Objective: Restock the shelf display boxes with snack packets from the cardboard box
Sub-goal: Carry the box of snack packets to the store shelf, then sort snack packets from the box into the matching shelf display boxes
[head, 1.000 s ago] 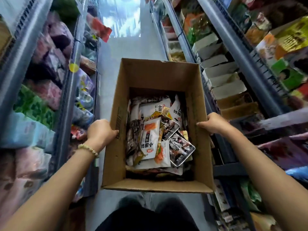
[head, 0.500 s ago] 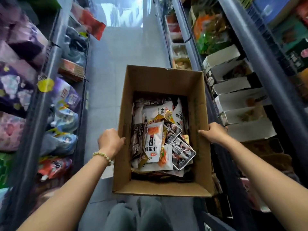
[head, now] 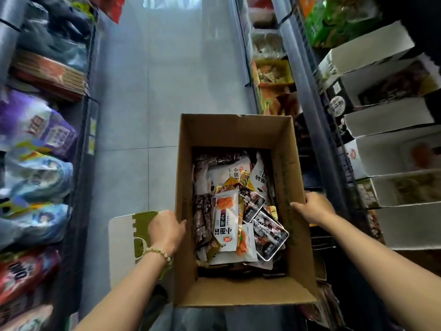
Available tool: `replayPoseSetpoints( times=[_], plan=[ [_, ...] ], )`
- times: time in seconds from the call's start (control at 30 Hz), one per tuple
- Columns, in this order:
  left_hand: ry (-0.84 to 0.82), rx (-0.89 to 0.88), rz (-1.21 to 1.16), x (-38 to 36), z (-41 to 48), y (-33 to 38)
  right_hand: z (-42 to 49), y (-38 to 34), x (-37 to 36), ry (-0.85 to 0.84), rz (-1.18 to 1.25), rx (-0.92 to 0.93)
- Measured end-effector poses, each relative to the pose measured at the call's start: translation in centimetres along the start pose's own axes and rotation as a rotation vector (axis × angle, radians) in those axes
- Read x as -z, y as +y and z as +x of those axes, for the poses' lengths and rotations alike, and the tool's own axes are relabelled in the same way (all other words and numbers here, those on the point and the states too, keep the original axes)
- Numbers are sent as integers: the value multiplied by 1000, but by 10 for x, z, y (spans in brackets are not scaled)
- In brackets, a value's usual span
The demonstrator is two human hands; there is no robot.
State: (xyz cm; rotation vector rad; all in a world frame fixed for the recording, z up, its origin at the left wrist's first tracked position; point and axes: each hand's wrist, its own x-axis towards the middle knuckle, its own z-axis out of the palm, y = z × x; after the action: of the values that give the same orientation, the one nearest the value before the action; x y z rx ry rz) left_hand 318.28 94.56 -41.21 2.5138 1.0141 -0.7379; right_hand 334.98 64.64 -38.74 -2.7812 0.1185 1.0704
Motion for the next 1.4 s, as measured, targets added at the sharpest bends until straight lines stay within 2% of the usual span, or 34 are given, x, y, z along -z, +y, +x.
replayPoseSetpoints(
  times=[0.33, 0.5, 0.57, 0.7, 0.9, 1.03, 1.2, 1.27, 1.4],
  plan=[
    [26, -24, 9, -62, 13, 15, 44, 33, -35, -7, 22, -1],
    [-131, -118, 102, -54, 26, 15, 43, 39, -41, 127, 14, 34],
    [-183, -124, 22, -45, 33, 17, 36, 46, -48, 170, 100, 34],
    [-268, -129, -204, -36, 51, 23, 5, 66, -76, 197, 500, -11],
    [-243, -146, -242, -42, 48, 25, -8, 77, -105, 418, 488, -61],
    [-323, -132, -324, -55, 34, 27, -12, 85, -106, 492, 492, -112],
    [-471, -60, -432, -50, 28, 37, -14, 85, -109, 516, 769, -193],
    [-394, -83, -429, -38, 32, 43, -18, 84, -112, 487, 839, -184],
    [-95, -282, -436, 3, 59, 72, -27, 82, -110, 443, 911, -148]
  ],
)
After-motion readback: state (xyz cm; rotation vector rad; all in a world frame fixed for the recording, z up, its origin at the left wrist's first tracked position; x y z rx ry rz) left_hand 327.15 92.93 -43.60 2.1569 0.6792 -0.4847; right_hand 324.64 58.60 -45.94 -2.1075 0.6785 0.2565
